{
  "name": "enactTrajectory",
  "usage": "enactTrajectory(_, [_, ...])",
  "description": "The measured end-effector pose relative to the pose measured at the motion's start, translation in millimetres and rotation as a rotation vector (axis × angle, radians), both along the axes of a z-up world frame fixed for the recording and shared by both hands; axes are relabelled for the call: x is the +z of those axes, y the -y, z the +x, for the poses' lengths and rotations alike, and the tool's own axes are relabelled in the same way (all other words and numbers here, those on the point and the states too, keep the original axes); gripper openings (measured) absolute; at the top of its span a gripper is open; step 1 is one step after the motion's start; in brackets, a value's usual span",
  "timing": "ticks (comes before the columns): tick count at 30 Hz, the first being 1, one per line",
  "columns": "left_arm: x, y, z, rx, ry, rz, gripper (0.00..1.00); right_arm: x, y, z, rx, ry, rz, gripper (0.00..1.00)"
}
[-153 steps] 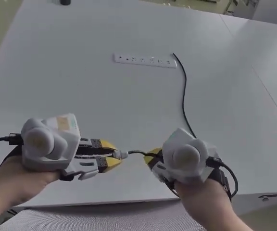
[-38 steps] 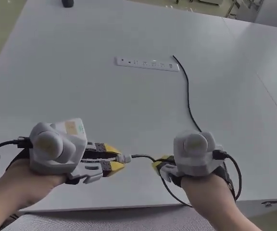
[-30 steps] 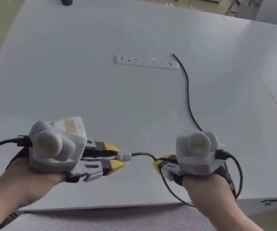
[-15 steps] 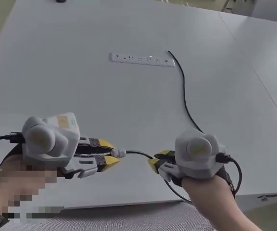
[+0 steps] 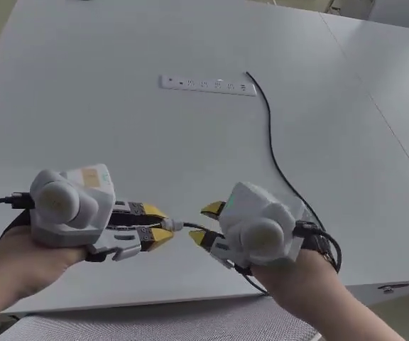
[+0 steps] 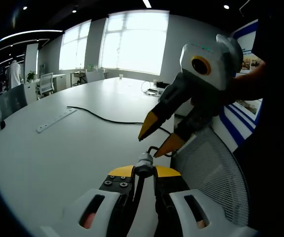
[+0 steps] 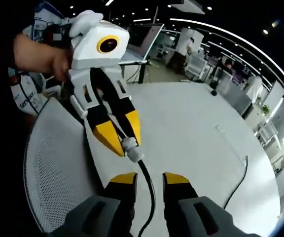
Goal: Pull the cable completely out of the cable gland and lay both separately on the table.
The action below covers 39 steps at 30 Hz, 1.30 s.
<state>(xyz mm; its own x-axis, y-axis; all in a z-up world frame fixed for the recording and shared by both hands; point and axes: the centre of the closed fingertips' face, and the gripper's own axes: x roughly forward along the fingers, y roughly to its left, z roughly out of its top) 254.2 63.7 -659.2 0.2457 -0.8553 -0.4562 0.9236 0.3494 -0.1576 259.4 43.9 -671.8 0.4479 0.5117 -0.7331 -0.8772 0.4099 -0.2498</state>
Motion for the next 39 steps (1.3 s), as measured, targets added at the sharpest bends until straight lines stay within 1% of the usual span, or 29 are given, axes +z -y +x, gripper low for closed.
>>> enactTrajectory(1, [0.1,0.1,-0.2,-0.001,0.001,0.002,0.15,-0.3,-3.4,-0.2,0.023,0.020,-0.009,0.15])
enactTrajectory(4, [0.3,0.5,-0.2,-0.001,-0.003,0.002,0.15,-4.5,-7.2,-1.8,0.029,-0.003,-0.011,0.11])
enactTrajectory(6, [0.3,0.6,-0.1,-0.001,-0.003,0.002,0.15,-5.1,-9.9,-2.2,0.039,-0.001,-0.017,0.09])
enactTrajectory(7, [0.2,0.8,-0.2,0.000,-0.005,0.002,0.15,-3.1,-12.9,-2.0,0.065,0.022,-0.021,0.07])
enactTrajectory(9, [-1.1,0.9,-1.0,-0.005,-0.005,0.006,0.15,-2.4,-13.2,-0.7,0.080,0.042,-0.044,0.01])
enactTrajectory(11, [-2.4,0.4,-0.9,-0.002,-0.008,0.005,0.15,-4.0,-13.8,-1.6,0.097,0.047,-0.061,0.01])
enactTrajectory(13, [-3.7,-0.2,-1.0,-0.002,-0.008,0.008,0.15,-5.1,-14.1,-2.1,0.108,0.052,-0.064,0.01])
enactTrajectory(15, [-4.4,-0.3,-1.9,-0.006,-0.008,0.010,0.15,-6.3,-14.0,-3.0,0.107,0.040,-0.060,0.00])
enactTrajectory(17, [-4.0,-0.3,-1.4,-0.006,-0.008,0.006,0.15,-5.9,-13.1,-1.7,0.088,0.038,-0.050,0.00])
enactTrajectory(19, [-3.8,-0.2,-1.0,-0.006,-0.008,0.005,0.15,-5.3,-12.4,-1.4,0.046,0.010,-0.021,0.00])
enactTrajectory(23, [-2.8,-0.1,-0.4,-0.007,-0.002,0.002,0.15,-4.4,-11.1,0.5,-0.003,-0.020,0.012,0.00])
enactTrajectory(25, [-2.5,-0.5,-0.1,-0.007,-0.003,0.001,0.15,-4.9,-10.9,0.6,-0.045,-0.053,0.051,0.00])
enactTrajectory(28, [-2.0,-1.7,1.0,-0.006,0.004,0.006,0.15,-7.1,-4.6,4.3,-0.082,-0.064,0.052,0.00])
enactTrajectory(32, [0.4,-4.7,3.1,-0.001,0.006,0.003,0.15,-7.8,5.1,8.2,-0.143,-0.090,0.078,0.00])
enactTrajectory(35, [1.3,-4.4,3.4,-0.002,0.009,0.004,0.15,-9.5,10.7,10.0,-0.166,-0.099,0.083,0.00])
enactTrajectory(37, [1.5,-4.1,3.5,-0.002,0.011,0.005,0.15,-11.3,15.7,10.9,-0.196,-0.114,0.093,0.00])
enactTrajectory(39, [2.0,-3.4,3.0,-0.002,0.012,0.004,0.15,-13.1,18.4,11.1,-0.226,-0.136,0.114,0.00])
